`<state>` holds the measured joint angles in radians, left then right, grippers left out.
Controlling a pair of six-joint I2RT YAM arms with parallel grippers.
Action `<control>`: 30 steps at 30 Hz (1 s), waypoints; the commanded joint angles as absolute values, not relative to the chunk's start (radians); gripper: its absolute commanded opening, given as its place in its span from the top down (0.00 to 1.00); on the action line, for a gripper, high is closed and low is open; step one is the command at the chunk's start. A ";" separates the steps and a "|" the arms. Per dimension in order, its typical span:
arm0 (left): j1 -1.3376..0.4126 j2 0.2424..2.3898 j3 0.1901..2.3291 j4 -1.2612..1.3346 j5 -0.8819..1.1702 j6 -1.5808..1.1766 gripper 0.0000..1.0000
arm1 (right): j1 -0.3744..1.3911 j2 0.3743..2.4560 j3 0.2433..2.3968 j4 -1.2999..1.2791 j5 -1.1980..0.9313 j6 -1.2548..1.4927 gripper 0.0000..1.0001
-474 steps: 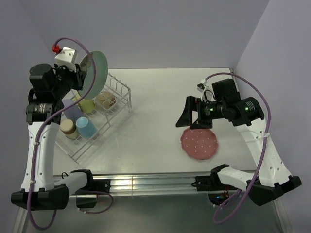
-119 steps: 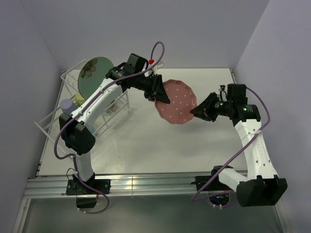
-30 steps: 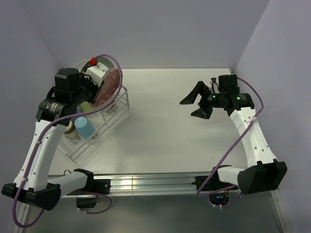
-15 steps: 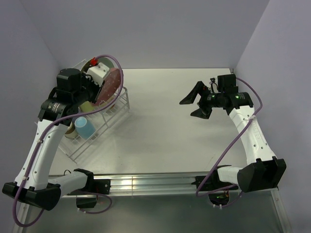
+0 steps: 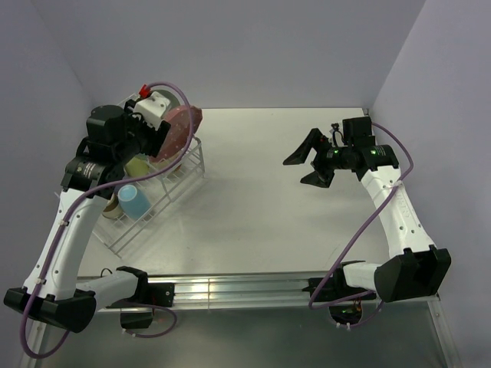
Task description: Load the mixed dishes into the dish rack
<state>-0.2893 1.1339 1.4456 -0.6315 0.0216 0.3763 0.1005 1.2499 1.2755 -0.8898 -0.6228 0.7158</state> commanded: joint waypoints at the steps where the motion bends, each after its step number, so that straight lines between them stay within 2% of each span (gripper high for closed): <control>1: -0.285 1.108 1.440 -0.569 0.006 0.373 0.37 | 0.107 1.256 1.319 -0.856 -0.637 0.706 0.04; 15: -0.285 1.088 1.411 -0.575 -0.037 0.367 0.28 | 0.107 1.259 1.316 -0.854 -0.643 0.707 0.04; 17: -0.287 1.085 1.410 -0.577 -0.038 0.364 0.17 | 0.107 1.261 1.315 -0.853 -0.643 0.709 0.04; 18: -0.285 1.085 1.410 -0.578 -0.038 0.364 0.15 | 0.107 1.259 1.312 -0.851 -0.643 0.710 0.04; 19: -0.287 1.083 1.411 -0.581 -0.038 0.364 0.08 | 0.107 1.259 1.312 -0.851 -0.644 0.710 0.04; 21: -0.285 1.078 1.413 -0.586 -0.028 0.362 0.05 | 0.107 1.259 1.307 -0.851 -0.643 0.712 0.05; 22: -0.285 1.078 1.413 -0.587 -0.025 0.361 0.01 | 0.107 1.259 1.307 -0.851 -0.644 0.713 0.05; 30: -0.285 1.062 1.396 -0.601 -0.014 0.354 0.01 | 0.107 1.259 1.305 -0.850 -0.643 0.715 0.05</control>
<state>-0.2893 1.0935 1.4036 -0.6136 -0.0231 0.3687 0.1005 1.2537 1.2755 -0.8829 -0.6331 0.7162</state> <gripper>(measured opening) 0.992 0.954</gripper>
